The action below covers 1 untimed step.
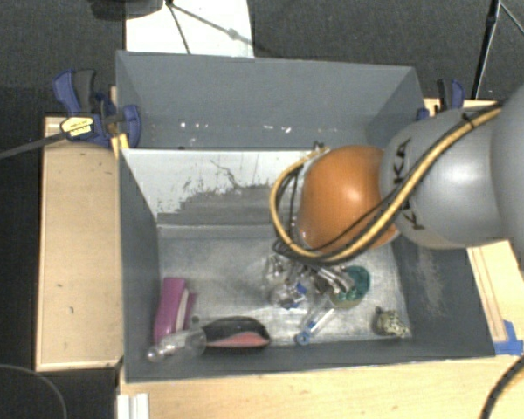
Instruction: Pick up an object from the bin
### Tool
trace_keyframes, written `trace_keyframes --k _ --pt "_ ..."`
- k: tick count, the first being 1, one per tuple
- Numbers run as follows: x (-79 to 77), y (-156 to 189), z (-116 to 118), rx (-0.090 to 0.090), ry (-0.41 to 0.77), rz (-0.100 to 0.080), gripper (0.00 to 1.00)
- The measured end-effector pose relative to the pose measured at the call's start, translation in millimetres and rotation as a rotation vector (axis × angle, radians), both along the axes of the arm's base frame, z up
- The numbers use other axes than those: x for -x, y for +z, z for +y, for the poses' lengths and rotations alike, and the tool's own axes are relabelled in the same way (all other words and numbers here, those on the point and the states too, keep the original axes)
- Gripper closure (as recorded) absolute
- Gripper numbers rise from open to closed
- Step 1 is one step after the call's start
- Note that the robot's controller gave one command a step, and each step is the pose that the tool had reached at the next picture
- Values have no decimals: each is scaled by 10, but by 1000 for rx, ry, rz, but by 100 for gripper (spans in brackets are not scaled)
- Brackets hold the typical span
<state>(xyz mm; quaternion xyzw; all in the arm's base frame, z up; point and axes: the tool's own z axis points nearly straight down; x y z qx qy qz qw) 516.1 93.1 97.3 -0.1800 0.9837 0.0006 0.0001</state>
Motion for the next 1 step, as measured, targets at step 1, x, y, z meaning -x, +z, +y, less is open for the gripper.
trace_keyframes --k 1 --pt "0 0 0 0 -3 1 0"
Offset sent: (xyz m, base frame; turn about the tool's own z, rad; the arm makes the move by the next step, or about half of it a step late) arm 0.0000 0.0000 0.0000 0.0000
